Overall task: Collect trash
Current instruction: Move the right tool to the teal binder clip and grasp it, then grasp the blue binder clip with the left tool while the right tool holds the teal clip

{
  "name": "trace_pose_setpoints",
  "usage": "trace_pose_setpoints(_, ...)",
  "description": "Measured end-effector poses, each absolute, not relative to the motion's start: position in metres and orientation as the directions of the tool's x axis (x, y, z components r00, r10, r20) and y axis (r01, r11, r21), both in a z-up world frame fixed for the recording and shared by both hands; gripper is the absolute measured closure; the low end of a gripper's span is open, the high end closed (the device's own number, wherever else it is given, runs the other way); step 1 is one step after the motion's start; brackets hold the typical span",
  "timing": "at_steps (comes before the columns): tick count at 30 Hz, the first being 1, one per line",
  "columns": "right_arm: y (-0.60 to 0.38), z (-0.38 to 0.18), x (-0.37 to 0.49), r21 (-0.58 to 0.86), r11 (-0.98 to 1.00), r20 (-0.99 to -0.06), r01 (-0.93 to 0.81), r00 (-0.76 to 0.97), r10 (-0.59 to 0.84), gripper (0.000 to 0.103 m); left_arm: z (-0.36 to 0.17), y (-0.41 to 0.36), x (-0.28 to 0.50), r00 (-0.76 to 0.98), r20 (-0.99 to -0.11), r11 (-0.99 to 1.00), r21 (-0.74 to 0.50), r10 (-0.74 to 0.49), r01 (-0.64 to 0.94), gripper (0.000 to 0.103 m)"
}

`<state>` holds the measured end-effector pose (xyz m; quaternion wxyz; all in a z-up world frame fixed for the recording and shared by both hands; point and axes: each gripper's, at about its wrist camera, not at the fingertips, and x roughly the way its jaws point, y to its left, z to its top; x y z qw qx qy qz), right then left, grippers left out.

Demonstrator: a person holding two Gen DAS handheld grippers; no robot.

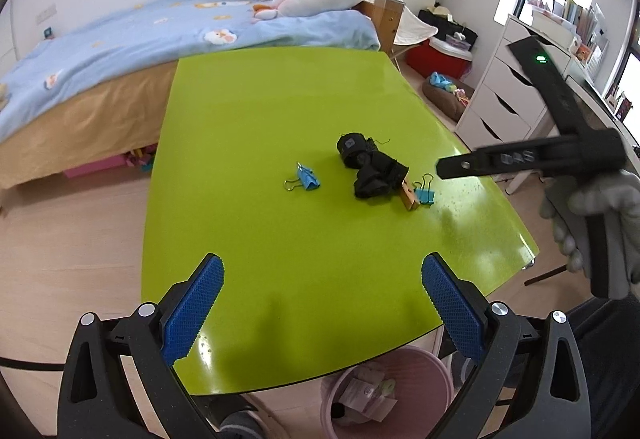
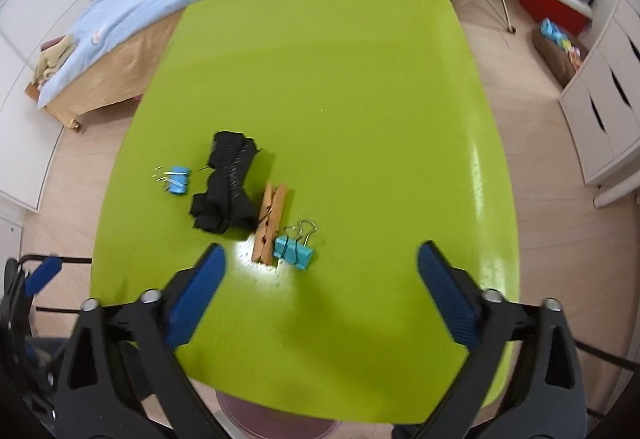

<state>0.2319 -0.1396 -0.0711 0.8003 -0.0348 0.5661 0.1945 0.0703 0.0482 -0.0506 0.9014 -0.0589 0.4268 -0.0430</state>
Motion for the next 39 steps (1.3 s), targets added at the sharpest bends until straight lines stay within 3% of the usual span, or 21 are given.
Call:
trace_pose_setpoints(11, -0.128, -0.088, 0.246, 0.207, 0.917, -0.929, -0.340, 0.225, 0.293, 0.055, -0.055, 0.049, 0.069, 0.626, -0.768, 0.988, -0.151, -0.135, 0.028, 0.008)
trace_pose_setpoints(15, -0.126, -0.094, 0.246, 0.221, 0.915, -0.929, -0.339, 0.212, 0.303, 0.065, -0.056, 0.049, 0.069, 0.624, -0.770, 0.988, -0.152, -0.135, 0.027, 0.008)
trace_pose_setpoints(20, -0.119, -0.095, 0.247, 0.232, 0.907, -0.925, -0.353, 0.207, 0.317, 0.090, -0.057, 0.049, 0.070, 0.620, -0.773, 0.988, -0.152, -0.136, 0.028, 0.008)
trace_pose_setpoints(28, -0.121, -0.086, 0.242, 0.241, 0.894, -0.913, -0.378, 0.224, 0.341, 0.102, -0.058, 0.047, 0.070, 0.617, -0.774, 0.987, -0.156, -0.141, 0.031, 0.008)
trace_pose_setpoints(39, -0.142, -0.069, 0.226, 0.262, 0.881, -0.892, -0.393, 0.249, 0.376, 0.102, -0.044, 0.046, 0.092, 0.611, -0.778, 0.988, -0.149, -0.146, 0.046, 0.008)
